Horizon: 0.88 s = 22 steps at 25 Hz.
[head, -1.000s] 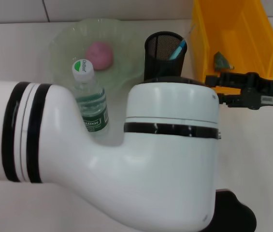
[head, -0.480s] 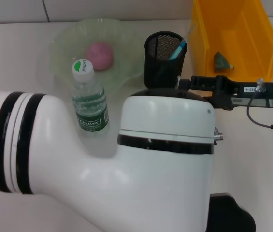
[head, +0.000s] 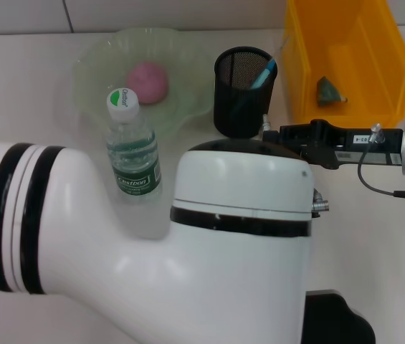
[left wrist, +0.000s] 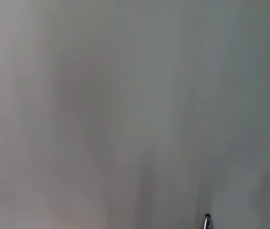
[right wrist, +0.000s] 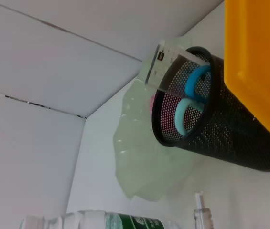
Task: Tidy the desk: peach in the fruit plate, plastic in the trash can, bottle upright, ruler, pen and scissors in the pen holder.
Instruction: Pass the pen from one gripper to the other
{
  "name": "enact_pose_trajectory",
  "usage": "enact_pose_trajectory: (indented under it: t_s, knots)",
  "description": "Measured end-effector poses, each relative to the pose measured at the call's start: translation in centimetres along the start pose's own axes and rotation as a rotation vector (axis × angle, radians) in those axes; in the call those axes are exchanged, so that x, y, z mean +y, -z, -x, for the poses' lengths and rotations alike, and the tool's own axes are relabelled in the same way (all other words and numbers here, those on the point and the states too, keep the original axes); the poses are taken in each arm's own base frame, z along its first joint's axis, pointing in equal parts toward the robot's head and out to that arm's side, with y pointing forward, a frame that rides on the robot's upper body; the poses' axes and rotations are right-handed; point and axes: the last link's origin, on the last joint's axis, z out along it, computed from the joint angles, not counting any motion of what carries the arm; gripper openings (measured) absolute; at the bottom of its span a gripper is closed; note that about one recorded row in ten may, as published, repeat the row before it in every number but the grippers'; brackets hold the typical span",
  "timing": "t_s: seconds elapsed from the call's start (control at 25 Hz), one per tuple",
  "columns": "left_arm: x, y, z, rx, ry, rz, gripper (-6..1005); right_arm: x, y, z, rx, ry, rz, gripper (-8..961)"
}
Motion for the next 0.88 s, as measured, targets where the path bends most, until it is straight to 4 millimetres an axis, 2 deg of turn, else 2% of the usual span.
enact_pose_trajectory:
  t_s: [0.24,0.44,0.64,0.88]
  knots:
    - [0.01,-0.12,-0.11,0.001,-0.004,0.001,132,-0.03,-0.03,-0.09,0.006,0.014,-0.002,441]
    - [-0.04,-0.16,-0.08,0.000,-0.005,0.000,131,-0.07,0.00,-0.12,0.004,0.032,-0.002,208]
    - [-0.14,-0.18,-0.08,-0.002,-0.008,-0.003,132,-0.14,0.02,-0.18,0.004,0.040,-0.003,123]
    - [-0.15,-0.32,-0.01,-0.001,-0.006,-0.002,132,-0.12,0.01,-0.19,0.001,0.041,-0.001,123]
